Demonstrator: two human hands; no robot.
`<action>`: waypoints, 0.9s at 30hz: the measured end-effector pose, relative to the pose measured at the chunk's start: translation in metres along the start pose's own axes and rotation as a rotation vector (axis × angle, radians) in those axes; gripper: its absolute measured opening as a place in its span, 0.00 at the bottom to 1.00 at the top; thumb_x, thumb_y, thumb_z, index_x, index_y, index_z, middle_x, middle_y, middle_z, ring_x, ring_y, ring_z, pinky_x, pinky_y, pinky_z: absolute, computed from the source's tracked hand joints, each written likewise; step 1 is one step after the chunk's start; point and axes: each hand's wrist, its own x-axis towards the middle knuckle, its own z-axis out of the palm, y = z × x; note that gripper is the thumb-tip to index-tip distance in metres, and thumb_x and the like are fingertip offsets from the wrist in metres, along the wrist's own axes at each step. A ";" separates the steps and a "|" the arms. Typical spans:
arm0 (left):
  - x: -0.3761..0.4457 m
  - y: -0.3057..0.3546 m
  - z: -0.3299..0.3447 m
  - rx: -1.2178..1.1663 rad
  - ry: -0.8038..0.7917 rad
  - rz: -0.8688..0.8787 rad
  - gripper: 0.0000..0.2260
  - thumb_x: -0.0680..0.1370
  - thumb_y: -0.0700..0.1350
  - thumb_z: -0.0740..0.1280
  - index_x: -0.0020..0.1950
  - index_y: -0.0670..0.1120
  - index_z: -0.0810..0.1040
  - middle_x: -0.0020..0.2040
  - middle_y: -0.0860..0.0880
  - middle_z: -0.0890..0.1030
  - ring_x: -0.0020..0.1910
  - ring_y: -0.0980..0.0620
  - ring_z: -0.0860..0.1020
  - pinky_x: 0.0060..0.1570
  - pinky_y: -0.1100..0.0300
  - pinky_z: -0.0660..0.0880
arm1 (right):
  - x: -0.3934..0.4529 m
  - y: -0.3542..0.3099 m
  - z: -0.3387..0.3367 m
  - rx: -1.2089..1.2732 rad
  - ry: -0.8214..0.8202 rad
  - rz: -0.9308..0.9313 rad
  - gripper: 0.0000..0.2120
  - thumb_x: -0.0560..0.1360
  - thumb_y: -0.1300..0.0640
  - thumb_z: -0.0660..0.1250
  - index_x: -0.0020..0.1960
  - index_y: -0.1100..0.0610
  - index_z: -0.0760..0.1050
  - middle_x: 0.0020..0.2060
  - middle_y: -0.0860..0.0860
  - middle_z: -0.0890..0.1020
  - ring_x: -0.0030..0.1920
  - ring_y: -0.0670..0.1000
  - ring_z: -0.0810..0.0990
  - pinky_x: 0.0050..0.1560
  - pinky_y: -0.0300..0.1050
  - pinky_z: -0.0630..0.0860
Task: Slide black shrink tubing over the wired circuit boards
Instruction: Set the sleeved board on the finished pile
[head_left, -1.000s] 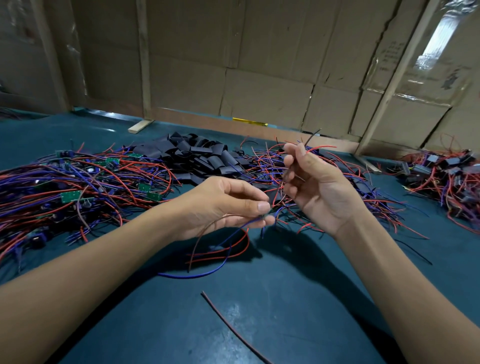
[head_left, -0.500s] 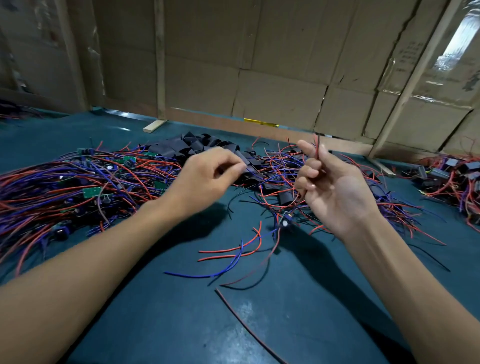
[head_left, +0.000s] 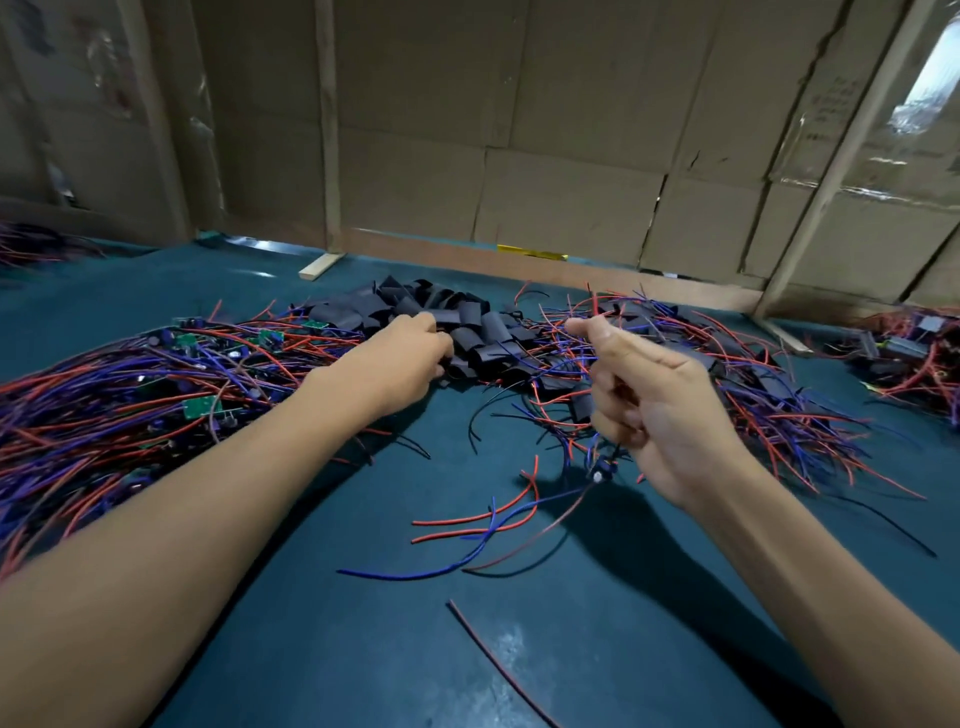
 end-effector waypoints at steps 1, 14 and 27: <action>-0.001 -0.001 0.001 -0.027 0.014 0.015 0.15 0.83 0.45 0.64 0.69 0.44 0.73 0.63 0.42 0.72 0.63 0.40 0.71 0.61 0.48 0.70 | -0.001 0.002 0.002 -0.008 0.001 0.009 0.13 0.78 0.49 0.69 0.56 0.56 0.85 0.30 0.48 0.66 0.25 0.46 0.56 0.24 0.35 0.54; -0.016 0.019 -0.001 -0.085 0.059 0.142 0.12 0.84 0.53 0.61 0.64 0.53 0.77 0.60 0.51 0.77 0.65 0.49 0.72 0.60 0.52 0.65 | -0.001 0.010 0.004 -0.065 0.033 0.059 0.09 0.76 0.54 0.73 0.43 0.59 0.86 0.35 0.54 0.73 0.25 0.45 0.61 0.23 0.37 0.54; -0.019 0.023 -0.005 -0.283 -0.066 0.116 0.17 0.81 0.52 0.64 0.70 0.54 0.66 0.58 0.51 0.76 0.56 0.50 0.72 0.60 0.51 0.66 | -0.006 0.017 0.009 -0.141 0.129 0.077 0.11 0.77 0.54 0.73 0.36 0.55 0.85 0.36 0.57 0.75 0.24 0.48 0.58 0.23 0.35 0.54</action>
